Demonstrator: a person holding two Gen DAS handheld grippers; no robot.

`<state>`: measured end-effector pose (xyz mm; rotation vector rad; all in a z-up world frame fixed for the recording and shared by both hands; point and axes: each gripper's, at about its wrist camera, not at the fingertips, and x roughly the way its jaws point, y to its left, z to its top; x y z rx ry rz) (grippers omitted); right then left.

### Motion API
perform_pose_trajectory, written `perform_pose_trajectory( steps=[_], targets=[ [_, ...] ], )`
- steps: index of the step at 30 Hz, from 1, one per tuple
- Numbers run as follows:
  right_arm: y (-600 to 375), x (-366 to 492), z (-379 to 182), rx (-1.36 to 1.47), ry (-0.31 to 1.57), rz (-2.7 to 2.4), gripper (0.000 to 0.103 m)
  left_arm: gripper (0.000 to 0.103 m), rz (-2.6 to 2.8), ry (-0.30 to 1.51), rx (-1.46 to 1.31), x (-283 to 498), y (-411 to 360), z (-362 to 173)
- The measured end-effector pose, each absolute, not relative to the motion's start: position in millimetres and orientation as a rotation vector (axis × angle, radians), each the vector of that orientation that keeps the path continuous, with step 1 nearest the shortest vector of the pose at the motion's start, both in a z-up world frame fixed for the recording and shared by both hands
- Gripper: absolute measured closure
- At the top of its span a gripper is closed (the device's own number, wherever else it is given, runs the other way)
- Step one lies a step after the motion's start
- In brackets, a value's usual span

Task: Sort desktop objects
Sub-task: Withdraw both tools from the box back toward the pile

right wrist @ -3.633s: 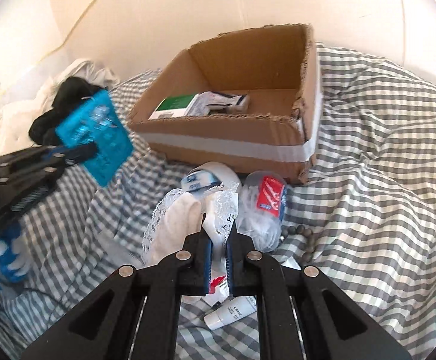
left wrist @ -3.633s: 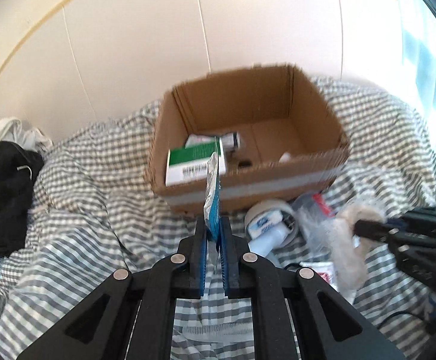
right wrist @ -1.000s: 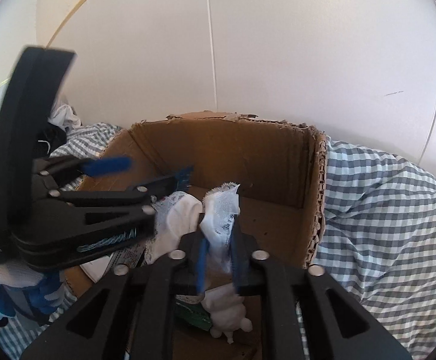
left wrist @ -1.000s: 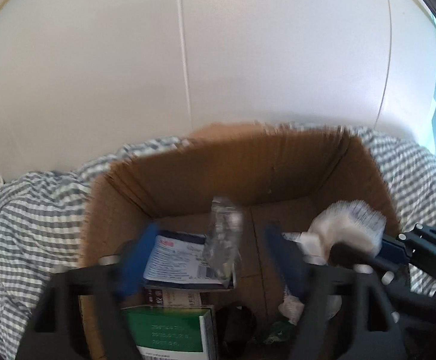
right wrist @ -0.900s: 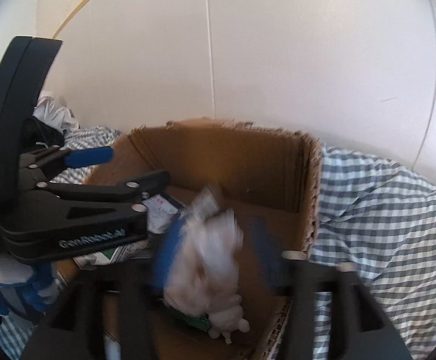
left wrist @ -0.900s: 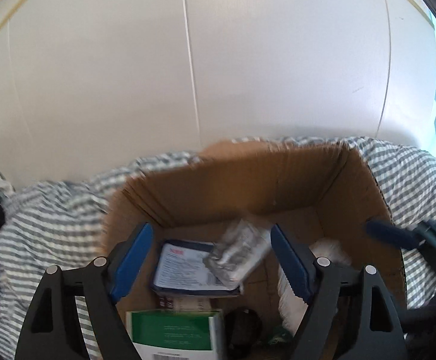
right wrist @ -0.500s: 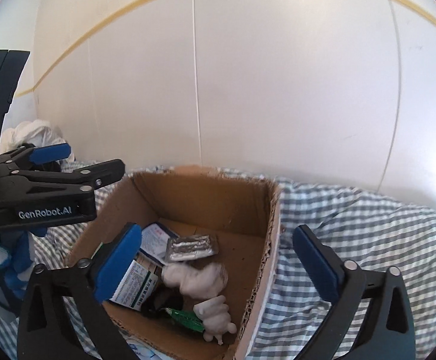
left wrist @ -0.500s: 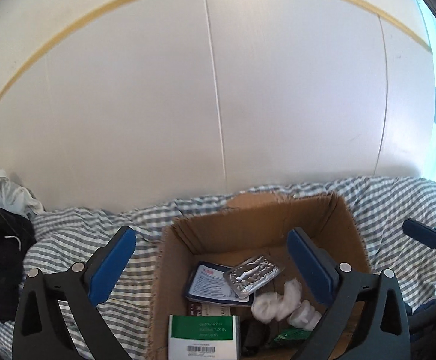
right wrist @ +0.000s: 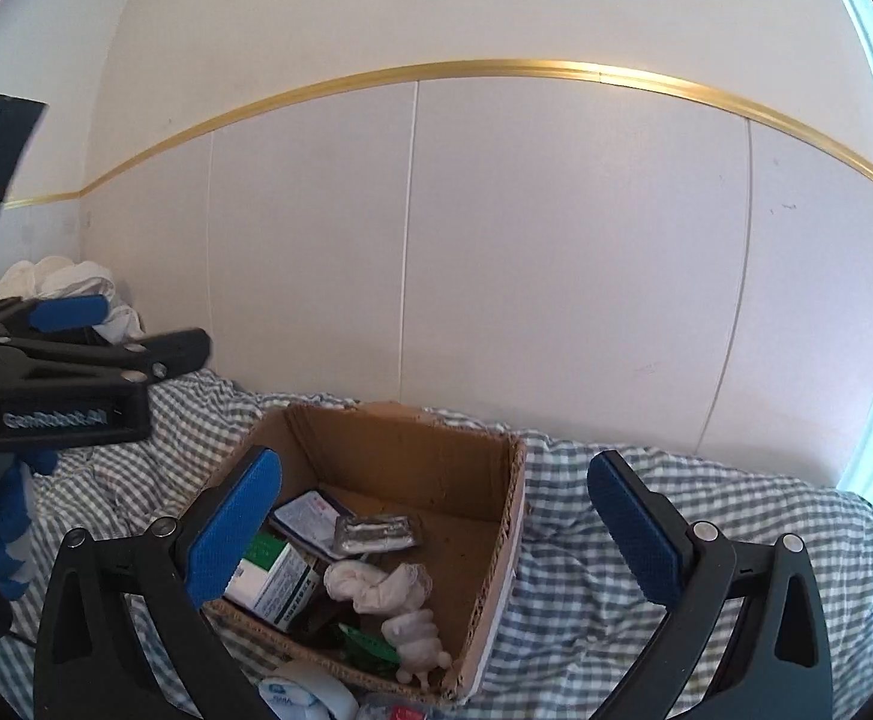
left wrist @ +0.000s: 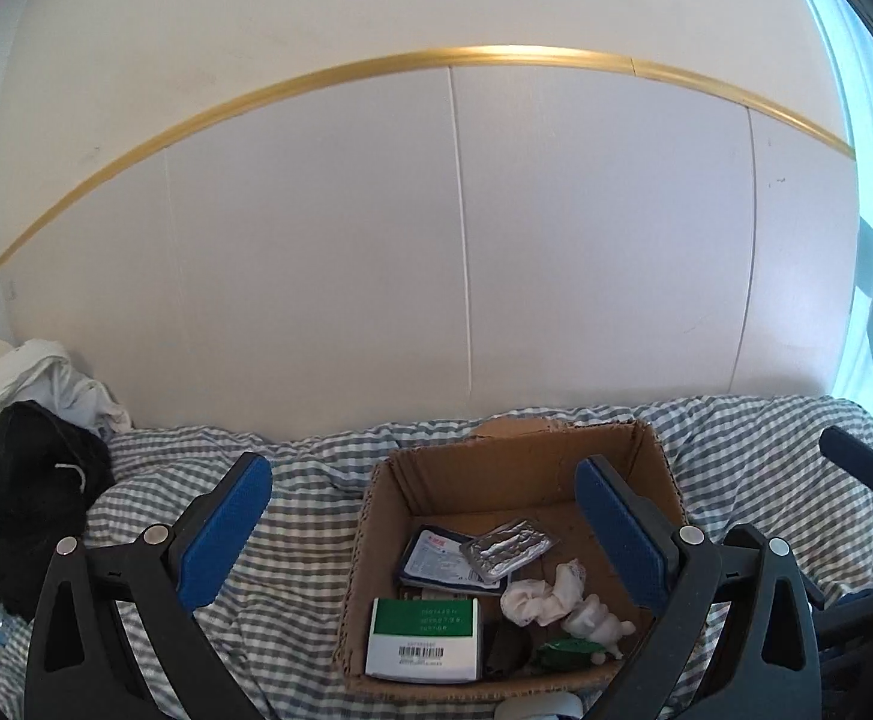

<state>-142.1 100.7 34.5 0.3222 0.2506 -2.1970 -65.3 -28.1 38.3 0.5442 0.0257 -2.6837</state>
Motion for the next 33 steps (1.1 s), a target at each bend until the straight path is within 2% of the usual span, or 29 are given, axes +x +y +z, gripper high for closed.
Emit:
perform_pose_trajectory(
  steps=[4, 12, 19, 33],
  targets=[
    [115, -133, 31, 0.349, 0.217, -2.179, 0.0, 0.0, -2.558, -0.042, 0.478, -48, -22, 38],
    [135, -109, 12, 0.356, 0.235, -2.169, 0.0, 0.0, -2.569, 0.053, 0.494, -13, -29, 31],
    [157, -88, -18, 0.427, 0.251, -2.143, 0.0, 0.0, -2.593, 0.143, 0.626, 6, -27, 14],
    [192, -77, -50, 0.538, 0.255, -2.142, 0.0, 0.0, -2.563, 0.132, 0.844, 28, -8, -45]
  ],
)
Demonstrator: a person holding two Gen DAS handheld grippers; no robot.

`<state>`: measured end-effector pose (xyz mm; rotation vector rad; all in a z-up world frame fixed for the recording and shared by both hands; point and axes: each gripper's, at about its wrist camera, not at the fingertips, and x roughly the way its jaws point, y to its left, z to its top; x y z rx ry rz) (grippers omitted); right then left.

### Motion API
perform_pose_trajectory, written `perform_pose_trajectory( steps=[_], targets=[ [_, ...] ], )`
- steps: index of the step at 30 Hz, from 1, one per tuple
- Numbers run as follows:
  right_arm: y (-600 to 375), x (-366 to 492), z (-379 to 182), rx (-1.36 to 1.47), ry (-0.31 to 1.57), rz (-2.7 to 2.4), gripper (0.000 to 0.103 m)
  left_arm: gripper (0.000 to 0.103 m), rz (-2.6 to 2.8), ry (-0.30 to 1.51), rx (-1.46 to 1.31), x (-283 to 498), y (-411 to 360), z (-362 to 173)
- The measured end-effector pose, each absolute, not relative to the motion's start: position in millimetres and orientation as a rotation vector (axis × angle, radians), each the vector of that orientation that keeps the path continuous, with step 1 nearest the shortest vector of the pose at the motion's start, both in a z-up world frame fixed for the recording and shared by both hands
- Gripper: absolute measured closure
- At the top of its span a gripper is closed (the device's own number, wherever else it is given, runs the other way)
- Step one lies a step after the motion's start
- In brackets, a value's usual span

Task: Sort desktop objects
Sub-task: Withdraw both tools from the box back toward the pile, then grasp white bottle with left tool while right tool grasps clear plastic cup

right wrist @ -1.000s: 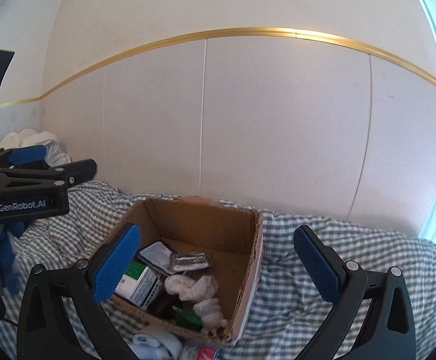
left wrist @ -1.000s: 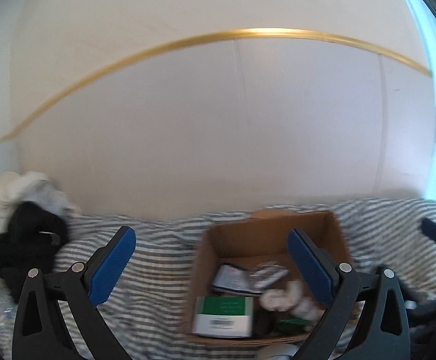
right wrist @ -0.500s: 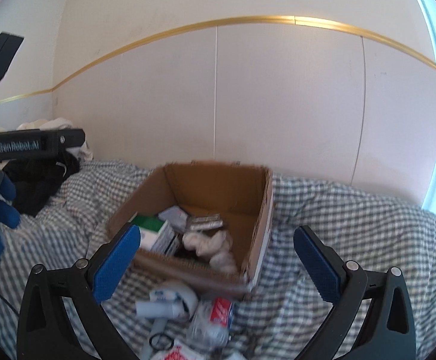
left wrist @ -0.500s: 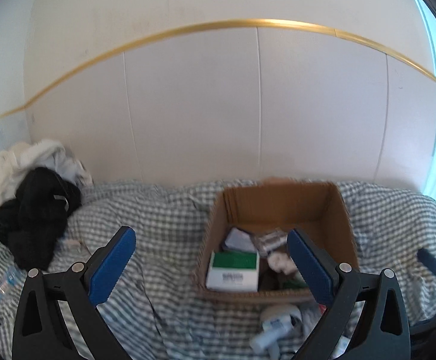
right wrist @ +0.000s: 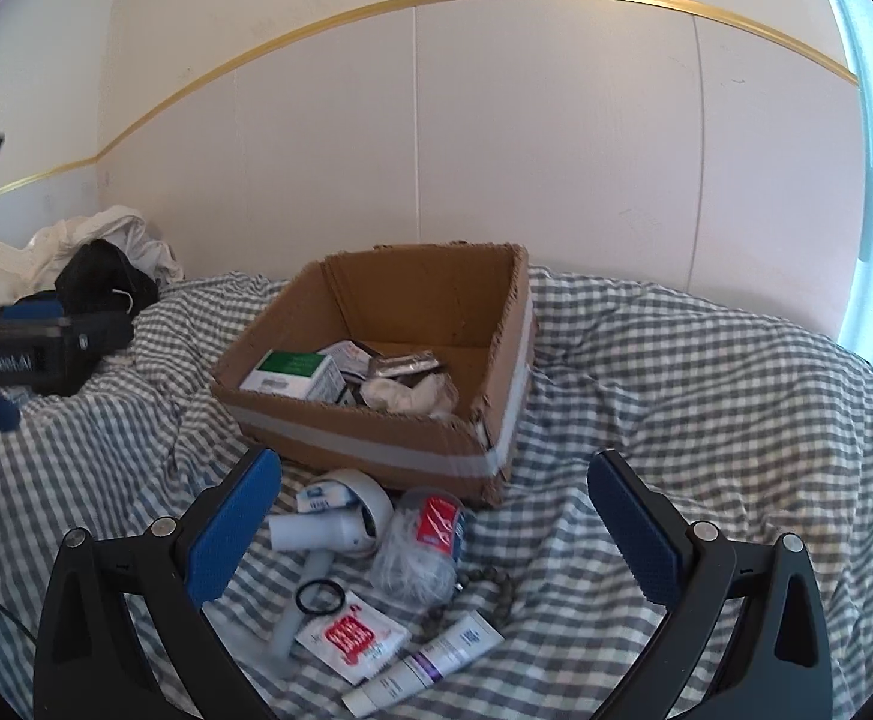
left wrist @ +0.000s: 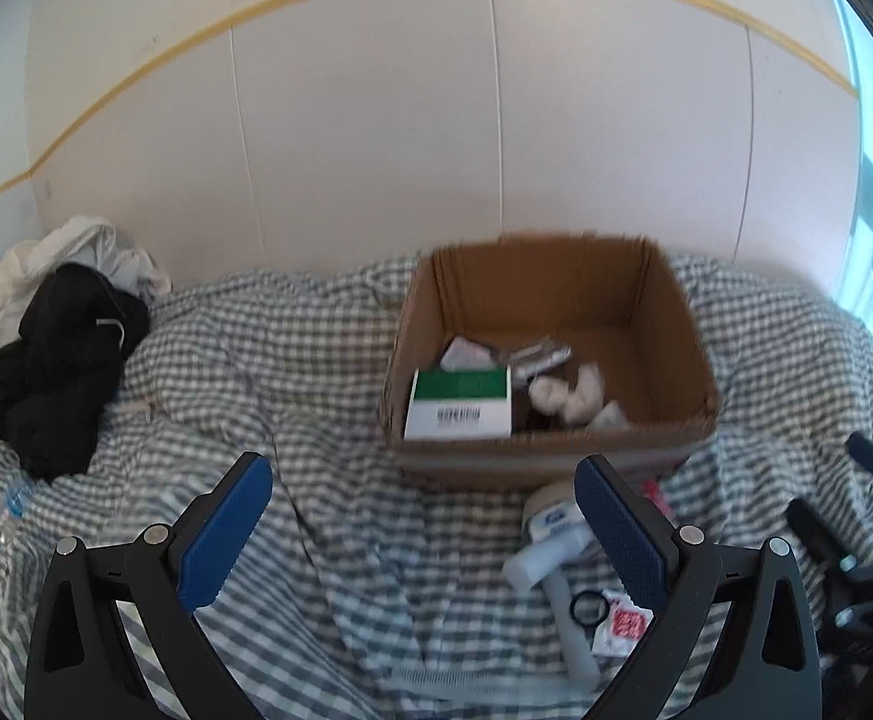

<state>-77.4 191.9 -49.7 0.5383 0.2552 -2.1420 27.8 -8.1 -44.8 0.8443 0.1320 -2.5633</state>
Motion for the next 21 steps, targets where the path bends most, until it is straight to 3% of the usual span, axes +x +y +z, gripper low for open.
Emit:
perform_pose_trajectory(
  steps=[6, 15, 21],
  targets=[
    [197, -82, -56, 0.59, 0.229, -2.128, 0.0, 0.0, -2.586, 0.092, 0.957, 17, 1, -83],
    [180, -94, -88, 0.757, 0.332, -2.09, 0.0, 0.0, -2.609, 0.025, 1.117, -7, 8, -121],
    [169, -115, -110, 0.866, 0.334, -2.048, 0.014, 0.001, -2.622, -0.025, 1.207, -27, 12, -149]
  ],
)
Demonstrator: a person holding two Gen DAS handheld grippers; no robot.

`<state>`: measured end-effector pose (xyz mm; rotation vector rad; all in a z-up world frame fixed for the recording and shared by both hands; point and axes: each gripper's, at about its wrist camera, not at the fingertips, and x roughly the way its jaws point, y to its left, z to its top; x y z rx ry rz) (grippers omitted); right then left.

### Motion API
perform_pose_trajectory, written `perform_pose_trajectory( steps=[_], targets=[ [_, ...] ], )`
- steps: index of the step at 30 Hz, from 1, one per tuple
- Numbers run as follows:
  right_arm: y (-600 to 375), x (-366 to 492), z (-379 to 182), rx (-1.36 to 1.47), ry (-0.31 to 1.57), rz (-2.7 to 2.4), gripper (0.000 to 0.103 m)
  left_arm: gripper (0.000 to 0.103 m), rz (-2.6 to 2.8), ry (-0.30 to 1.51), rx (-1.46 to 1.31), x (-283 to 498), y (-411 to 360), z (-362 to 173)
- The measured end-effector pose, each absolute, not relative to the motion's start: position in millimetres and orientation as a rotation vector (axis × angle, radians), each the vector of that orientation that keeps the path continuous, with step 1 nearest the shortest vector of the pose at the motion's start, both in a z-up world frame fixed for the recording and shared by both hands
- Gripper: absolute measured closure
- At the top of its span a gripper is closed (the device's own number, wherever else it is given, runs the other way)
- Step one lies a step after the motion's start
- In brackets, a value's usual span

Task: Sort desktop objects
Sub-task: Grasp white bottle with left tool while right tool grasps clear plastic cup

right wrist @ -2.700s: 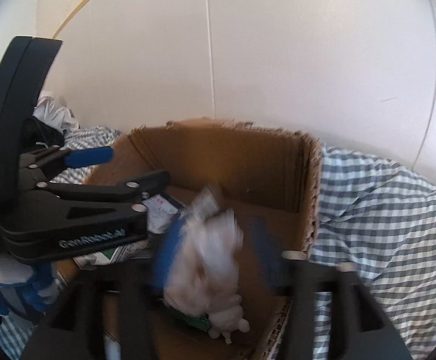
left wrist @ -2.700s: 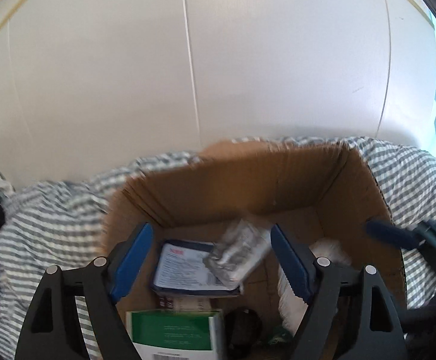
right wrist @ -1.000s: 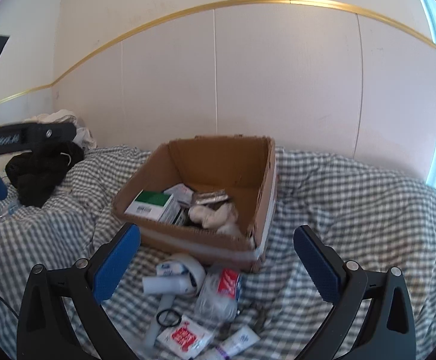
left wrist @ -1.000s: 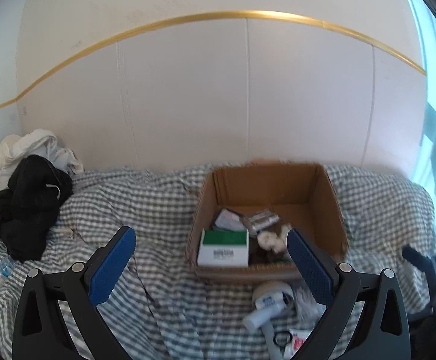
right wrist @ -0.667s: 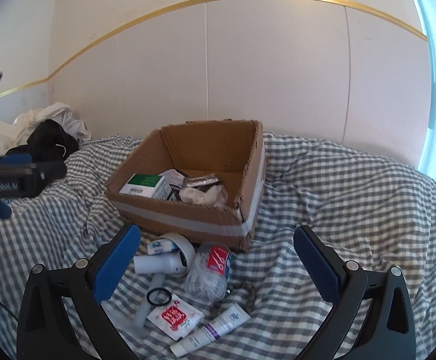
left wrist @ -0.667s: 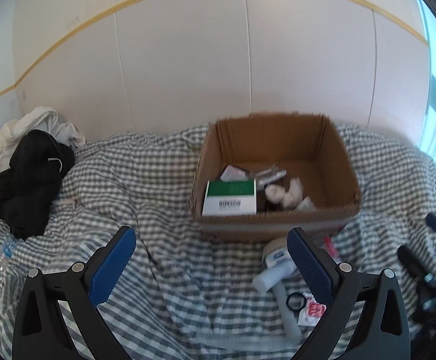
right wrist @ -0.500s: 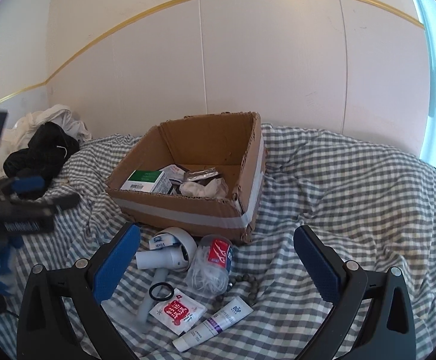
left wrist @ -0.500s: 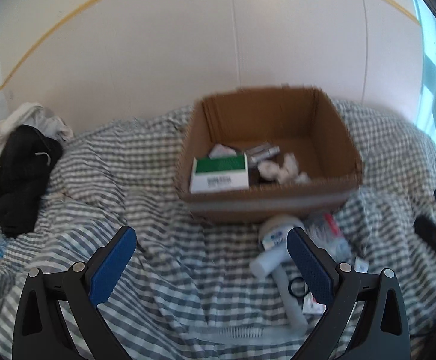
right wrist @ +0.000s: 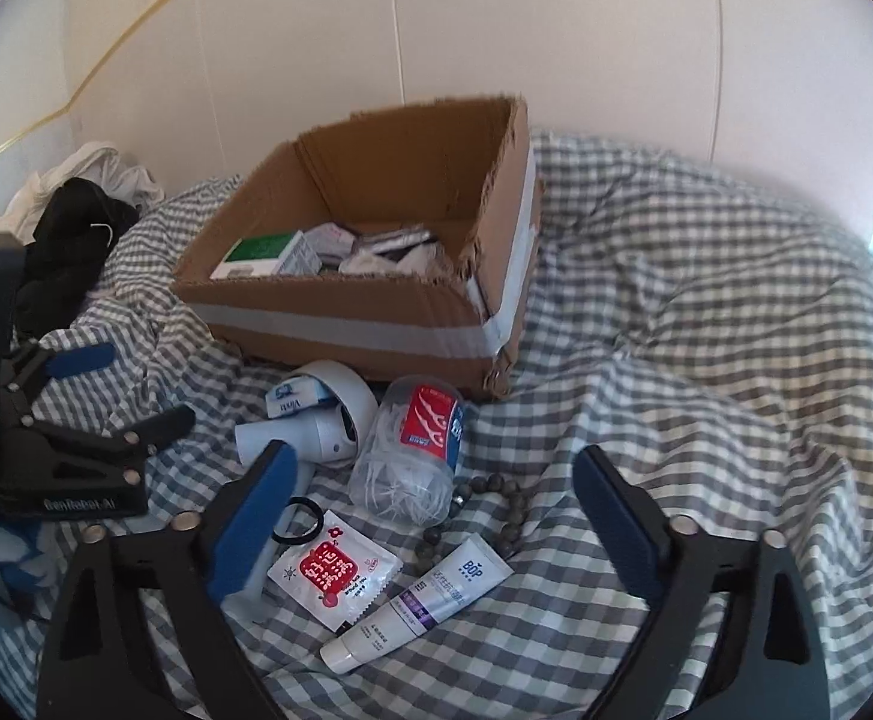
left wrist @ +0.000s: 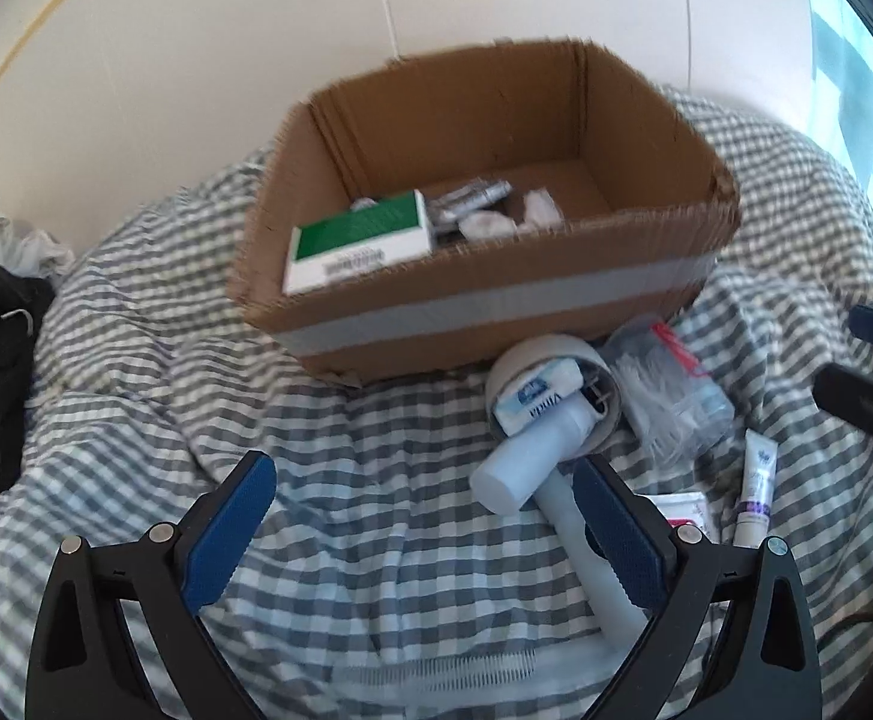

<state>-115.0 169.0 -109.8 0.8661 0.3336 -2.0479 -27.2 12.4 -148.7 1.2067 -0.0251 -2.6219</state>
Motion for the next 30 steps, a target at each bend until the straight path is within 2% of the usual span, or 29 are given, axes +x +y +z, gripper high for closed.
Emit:
perform_pose_trajectory(
  steps=[2, 8, 16, 19, 21, 22, 30],
  targets=[
    [164, -127, -119, 0.911, 0.328, -2.035, 0.019, 0.001, -2.64, -0.035, 1.232, -33, 14, -156],
    [141, -146, -146, 1.017, 0.349, -1.99, 0.02, 0.001, -2.649, -0.03, 1.286, -54, 12, -175],
    [114, -143, -170, 1.066, 0.456, -1.96, 0.02, 0.015, -2.622, 0.001, 1.45, -79, 12, -212],
    [110, -145, -177, 1.096, 0.462, -1.943, 0.02, 0.025, -2.654, -0.01, 1.477, -81, 18, -217],
    [106, -145, -181, 1.107, 0.462, -1.932, 0.02, 0.043, -2.671, -0.029, 1.514, -82, 24, -222],
    [103, -144, -184, 1.114, 0.474, -1.924, 0.02, 0.049, -2.683, -0.038, 1.527, -81, 27, -224],
    [93, -143, -199, 1.153, 0.551, -1.888, 0.02, 0.063, -2.741, -0.142, 1.484, -67, 44, -216]
  ],
)
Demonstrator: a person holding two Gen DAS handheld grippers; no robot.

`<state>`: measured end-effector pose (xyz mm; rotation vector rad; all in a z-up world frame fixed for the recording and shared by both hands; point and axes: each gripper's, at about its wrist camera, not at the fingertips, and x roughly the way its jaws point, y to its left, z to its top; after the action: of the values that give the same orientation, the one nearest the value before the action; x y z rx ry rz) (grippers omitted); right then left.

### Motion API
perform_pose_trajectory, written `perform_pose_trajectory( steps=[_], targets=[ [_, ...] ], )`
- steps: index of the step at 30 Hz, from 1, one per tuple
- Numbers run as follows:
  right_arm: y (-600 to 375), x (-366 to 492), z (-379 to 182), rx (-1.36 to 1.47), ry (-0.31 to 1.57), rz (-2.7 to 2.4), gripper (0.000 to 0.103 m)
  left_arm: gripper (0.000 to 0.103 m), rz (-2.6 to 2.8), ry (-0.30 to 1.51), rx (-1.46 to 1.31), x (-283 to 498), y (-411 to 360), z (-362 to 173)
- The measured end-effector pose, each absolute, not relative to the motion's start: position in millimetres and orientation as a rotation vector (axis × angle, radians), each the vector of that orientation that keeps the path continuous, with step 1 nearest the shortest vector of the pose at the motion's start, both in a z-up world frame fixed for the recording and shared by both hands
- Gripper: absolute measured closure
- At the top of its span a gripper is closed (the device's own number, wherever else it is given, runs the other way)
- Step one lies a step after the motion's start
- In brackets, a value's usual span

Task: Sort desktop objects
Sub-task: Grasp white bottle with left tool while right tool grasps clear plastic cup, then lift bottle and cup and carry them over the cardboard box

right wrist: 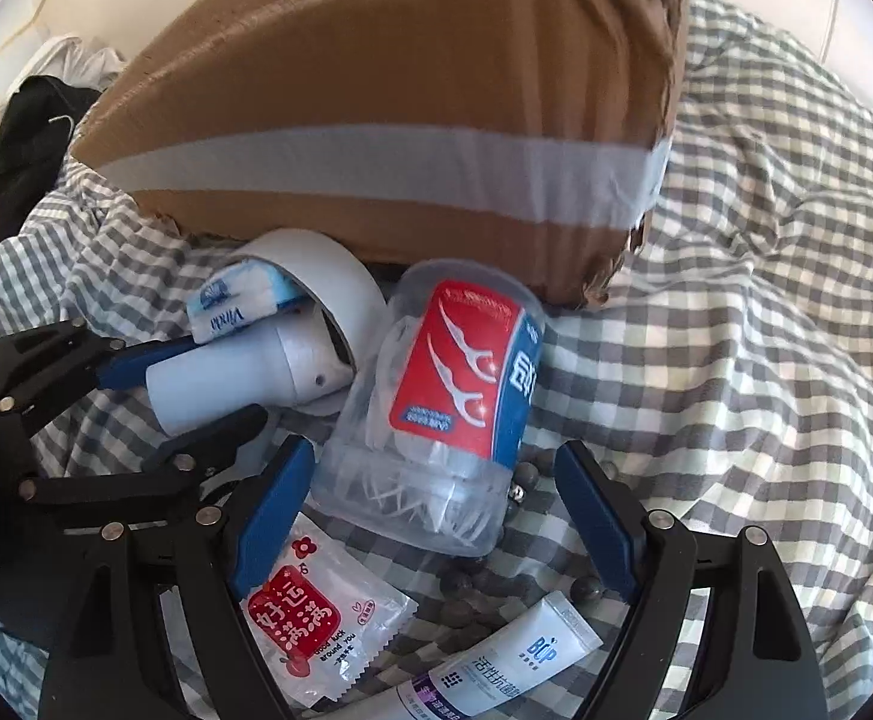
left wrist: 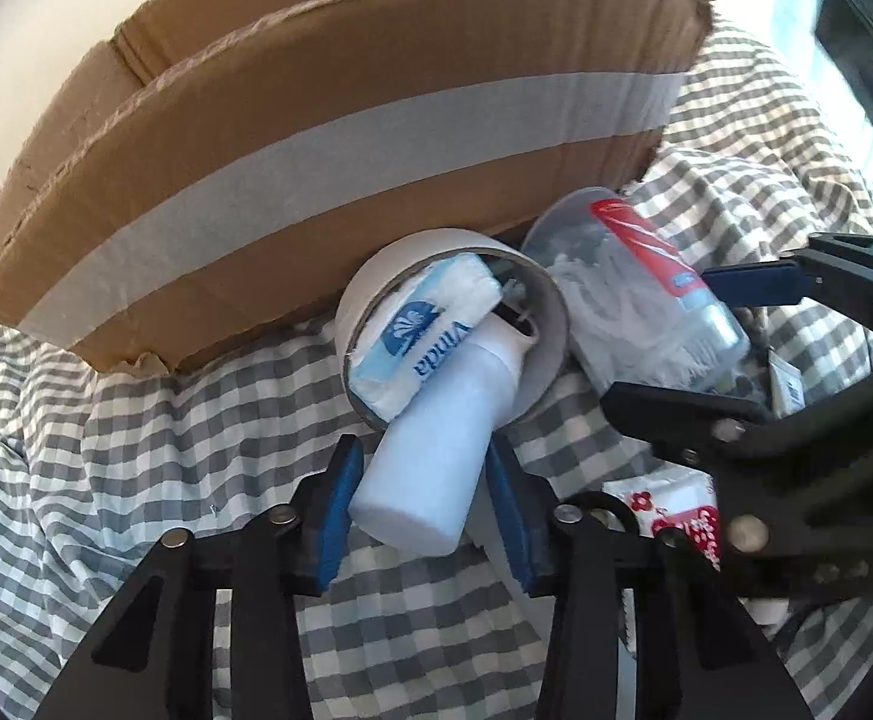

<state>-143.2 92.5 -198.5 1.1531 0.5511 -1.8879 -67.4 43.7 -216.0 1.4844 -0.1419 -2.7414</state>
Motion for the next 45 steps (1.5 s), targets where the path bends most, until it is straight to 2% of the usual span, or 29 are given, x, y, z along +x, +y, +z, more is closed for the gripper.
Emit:
perform_pose_trajectory(
  steps=[1, 2, 3, 7, 23, 45],
  targets=[
    [94, -145, -200, 1.164, 0.546, -1.885, 0.021, 0.064, -2.751, -0.158, 1.475, -64, 47, -213],
    [96, -146, -199, 1.17, 0.524, -1.881, 0.031, 0.067, -2.76, -0.175, 1.465, -61, 49, -211],
    [98, -146, -197, 1.171, 0.49, -1.865, 0.036, 0.069, -2.767, -0.189, 1.453, -58, 52, -209],
    [105, -145, -190, 1.159, 0.468, -1.874, 0.037, 0.071, -2.78, -0.212, 1.419, -47, 57, -199],
    [134, -109, -144, 0.981, 0.402, -1.958, 0.038, 0.071, -2.779, -0.026, 1.272, -12, 35, -156],
    [171, -82, -95, 0.753, 0.25, -2.053, 0.038, 0.071, -2.783, -0.012, 1.087, 19, 26, -98]
  ],
)
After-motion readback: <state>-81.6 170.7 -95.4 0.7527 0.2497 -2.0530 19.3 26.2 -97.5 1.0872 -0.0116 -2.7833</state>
